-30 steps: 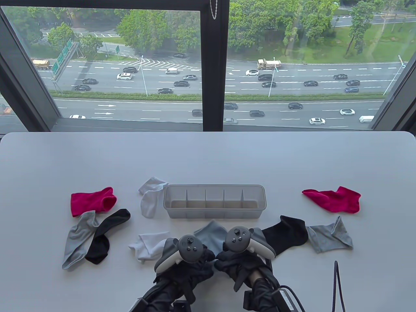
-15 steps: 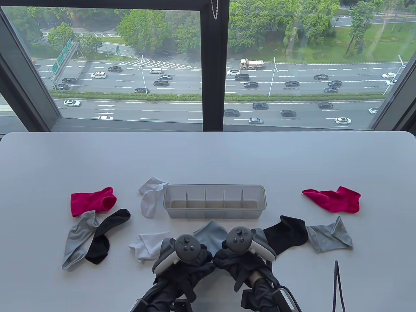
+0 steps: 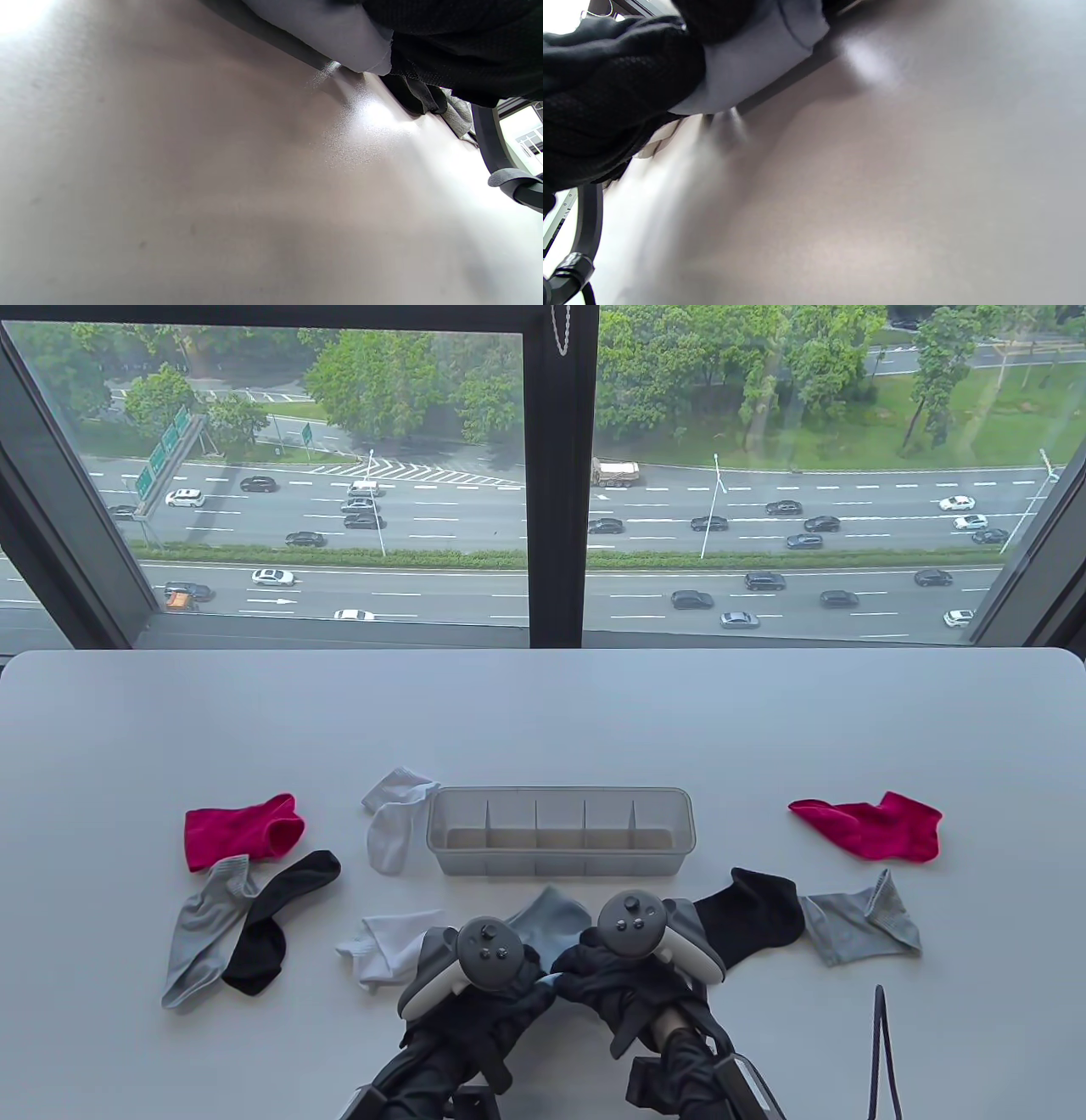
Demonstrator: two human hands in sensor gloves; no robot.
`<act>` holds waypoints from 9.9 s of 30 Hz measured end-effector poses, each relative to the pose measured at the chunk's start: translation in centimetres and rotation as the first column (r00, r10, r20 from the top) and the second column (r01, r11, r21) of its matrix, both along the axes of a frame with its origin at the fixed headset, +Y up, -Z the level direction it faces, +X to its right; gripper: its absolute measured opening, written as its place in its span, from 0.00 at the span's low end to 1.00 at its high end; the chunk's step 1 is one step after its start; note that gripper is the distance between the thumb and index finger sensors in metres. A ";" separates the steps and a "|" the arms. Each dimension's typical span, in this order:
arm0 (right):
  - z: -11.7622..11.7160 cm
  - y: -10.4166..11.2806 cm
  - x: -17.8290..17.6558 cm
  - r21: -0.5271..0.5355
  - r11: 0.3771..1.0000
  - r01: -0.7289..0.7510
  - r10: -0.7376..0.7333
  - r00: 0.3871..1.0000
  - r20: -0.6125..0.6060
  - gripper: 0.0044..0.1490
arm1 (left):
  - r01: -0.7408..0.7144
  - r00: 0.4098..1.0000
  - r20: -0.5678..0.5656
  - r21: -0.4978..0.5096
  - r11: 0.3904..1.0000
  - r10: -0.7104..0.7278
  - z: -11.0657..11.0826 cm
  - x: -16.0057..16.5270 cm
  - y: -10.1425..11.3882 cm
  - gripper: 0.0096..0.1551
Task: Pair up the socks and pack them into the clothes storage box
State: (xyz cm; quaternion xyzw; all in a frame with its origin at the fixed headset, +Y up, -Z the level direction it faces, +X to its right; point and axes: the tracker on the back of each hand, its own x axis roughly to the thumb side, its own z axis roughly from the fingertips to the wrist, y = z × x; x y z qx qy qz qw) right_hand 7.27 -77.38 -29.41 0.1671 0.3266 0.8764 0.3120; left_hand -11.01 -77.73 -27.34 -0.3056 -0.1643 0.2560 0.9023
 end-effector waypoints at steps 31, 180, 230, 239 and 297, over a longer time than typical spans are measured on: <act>0.1 -0.1 -0.6 -0.008 0.993 0.121 -0.120 0.991 0.059 0.30 | 0.073 0.997 -0.033 0.090 0.993 -0.071 0.1 0.2 0.5 0.27; 0.1 1.9 -0.5 0.180 0.928 0.326 -0.358 0.915 0.188 0.33 | 0.174 0.985 -0.072 0.491 0.853 -0.159 1.0 0.0 4.7 0.34; 0.2 2.7 -0.6 0.285 0.932 0.224 -0.290 0.932 0.216 0.32 | 0.277 0.958 -0.071 0.478 0.834 -0.277 1.4 0.7 4.5 0.49; 0.0 2.8 -0.6 0.169 0.916 0.363 -0.380 0.922 0.078 0.44 | 0.146 0.989 -0.094 0.445 0.884 -0.116 0.8 -1.1 4.8 0.40; 1.6 4.6 -2.6 0.343 0.863 0.371 -0.412 0.910 0.050 0.60 | -0.424 0.816 -0.236 0.375 0.824 0.527 0.3 -4.5 7.0 0.20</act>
